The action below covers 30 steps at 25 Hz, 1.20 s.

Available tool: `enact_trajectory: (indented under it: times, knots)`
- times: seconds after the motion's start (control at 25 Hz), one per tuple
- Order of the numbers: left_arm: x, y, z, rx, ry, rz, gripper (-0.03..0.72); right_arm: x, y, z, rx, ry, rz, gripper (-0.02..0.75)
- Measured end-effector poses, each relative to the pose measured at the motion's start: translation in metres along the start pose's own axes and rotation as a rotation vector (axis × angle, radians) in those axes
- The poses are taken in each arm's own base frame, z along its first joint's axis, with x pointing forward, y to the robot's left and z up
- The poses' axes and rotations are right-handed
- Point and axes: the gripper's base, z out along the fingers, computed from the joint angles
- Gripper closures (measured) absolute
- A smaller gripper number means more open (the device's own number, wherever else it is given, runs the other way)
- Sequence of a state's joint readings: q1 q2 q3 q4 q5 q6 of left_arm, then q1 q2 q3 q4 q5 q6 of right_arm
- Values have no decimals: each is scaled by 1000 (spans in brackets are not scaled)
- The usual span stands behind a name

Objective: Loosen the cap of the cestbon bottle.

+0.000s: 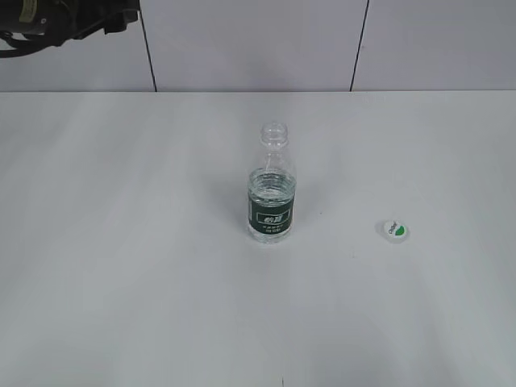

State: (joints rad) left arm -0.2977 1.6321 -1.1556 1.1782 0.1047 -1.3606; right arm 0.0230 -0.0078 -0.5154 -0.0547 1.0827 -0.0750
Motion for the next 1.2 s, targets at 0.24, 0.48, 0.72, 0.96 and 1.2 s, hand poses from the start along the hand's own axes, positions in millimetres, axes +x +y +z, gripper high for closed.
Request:
enact_trajectory:
  times: [0.24, 0.48, 0.72, 0.96, 1.2]
  knots:
    - [5, 3, 0, -27, 55, 45, 155, 0, 0, 0, 0, 0, 0, 279]
    - [20, 7, -9, -49, 266, 127, 155, 0, 0, 0, 0, 0, -1, 279]
    - [19, 24, -36, -80, 470, 111, 155, 0, 0, 0, 1, 0, -2, 279]
    - [27, 62, -54, -203, 694, 33, 155, 0, 0, 0, 1, 0, -2, 279]
    - [18, 97, -86, -246, 731, -38, 155, 0, 0, 0, 1, 0, -2, 279]
